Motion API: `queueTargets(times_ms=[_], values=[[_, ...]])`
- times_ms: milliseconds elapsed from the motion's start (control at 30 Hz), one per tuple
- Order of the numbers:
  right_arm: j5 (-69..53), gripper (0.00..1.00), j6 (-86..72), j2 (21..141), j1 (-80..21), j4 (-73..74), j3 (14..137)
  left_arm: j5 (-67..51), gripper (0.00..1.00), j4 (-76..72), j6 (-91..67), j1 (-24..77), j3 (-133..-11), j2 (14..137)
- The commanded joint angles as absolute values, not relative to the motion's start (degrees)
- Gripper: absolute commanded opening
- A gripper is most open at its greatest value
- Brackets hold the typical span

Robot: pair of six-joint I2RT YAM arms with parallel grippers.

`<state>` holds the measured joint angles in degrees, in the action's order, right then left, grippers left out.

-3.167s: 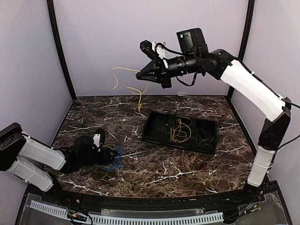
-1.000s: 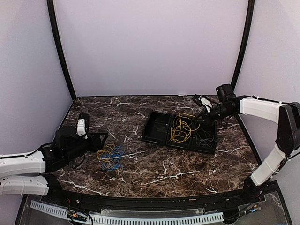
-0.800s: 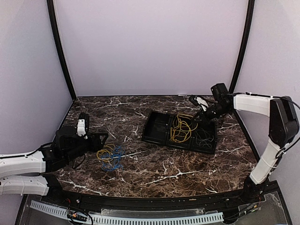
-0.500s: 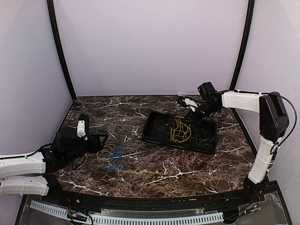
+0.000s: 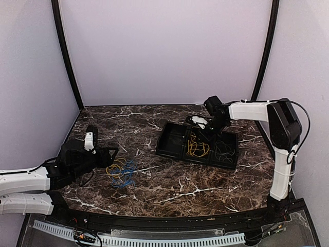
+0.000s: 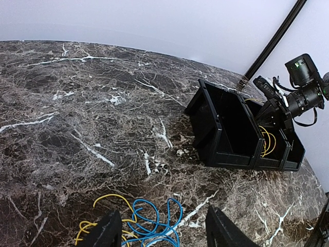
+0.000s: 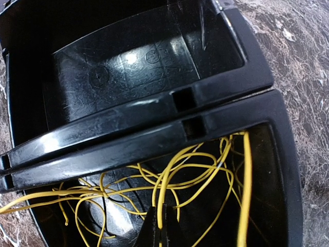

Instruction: Untangle the cables

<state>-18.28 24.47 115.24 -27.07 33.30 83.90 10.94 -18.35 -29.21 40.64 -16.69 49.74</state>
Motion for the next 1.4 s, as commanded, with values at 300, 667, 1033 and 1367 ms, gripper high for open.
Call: queueTargets(times_ms=[300, 667, 1033, 1367], values=[[-14.61, 0.22, 23.78, 105.74, -28.5, 42.12, 86.52, 12.65, 0.63, -9.61, -32.32, 40.39, -20.51, 49.4], [-16.35, 0.37, 26.14, 100.77, -29.15, 49.17, 92.08, 14.27, 0.66, 2.65, -35.41, 40.41, -25.65, 53.3], [-22.64, 0.35, 28.2, 103.92, -42.0, 37.82, 91.76, 13.56, 0.59, 6.7, -42.8, 37.92, -23.11, 55.04], [-21.88, 0.45, 32.43, 119.99, -55.58, 31.17, 103.12, 6.0, 0.62, 3.98, -41.81, 30.84, -24.49, 60.54]])
